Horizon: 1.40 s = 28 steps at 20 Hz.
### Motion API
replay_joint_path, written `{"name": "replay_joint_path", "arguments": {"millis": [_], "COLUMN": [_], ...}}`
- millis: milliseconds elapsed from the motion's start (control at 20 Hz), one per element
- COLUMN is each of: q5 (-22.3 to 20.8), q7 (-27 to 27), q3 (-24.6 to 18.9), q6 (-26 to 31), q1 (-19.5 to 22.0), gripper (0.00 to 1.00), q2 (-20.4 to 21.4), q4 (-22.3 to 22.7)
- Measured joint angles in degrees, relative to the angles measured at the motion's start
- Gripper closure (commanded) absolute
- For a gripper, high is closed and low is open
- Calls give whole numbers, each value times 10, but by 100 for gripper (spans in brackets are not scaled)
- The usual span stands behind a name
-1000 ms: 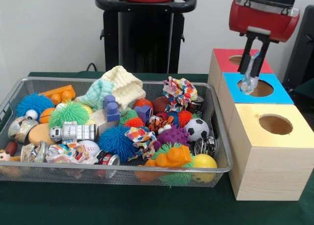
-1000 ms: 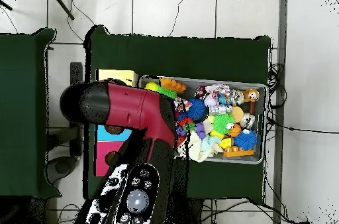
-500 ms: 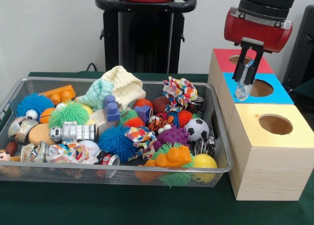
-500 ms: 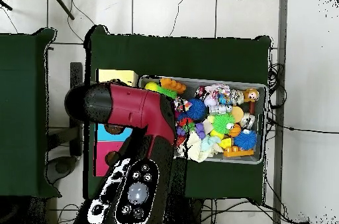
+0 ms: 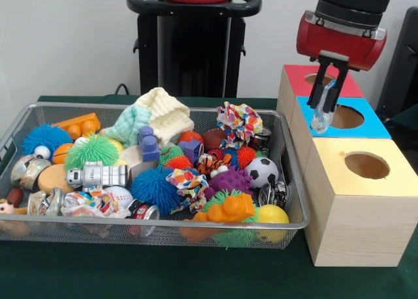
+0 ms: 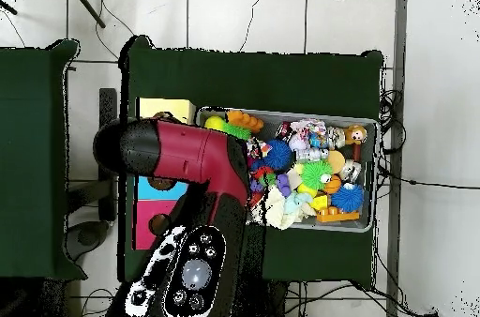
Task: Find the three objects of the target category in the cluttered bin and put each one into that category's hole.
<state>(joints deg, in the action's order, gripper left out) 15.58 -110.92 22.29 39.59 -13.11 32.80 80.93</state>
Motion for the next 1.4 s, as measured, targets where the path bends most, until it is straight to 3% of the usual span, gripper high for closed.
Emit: {"name": "replay_joint_path", "arguments": {"millis": [800,1400], "q5": [0,1], "q7": [0,0], "q3": [-1,-2], "q6": [-27,-27], "q1": [0,-11], "gripper": [100,100], "q2": [12,14], "q4": [82,88]}}
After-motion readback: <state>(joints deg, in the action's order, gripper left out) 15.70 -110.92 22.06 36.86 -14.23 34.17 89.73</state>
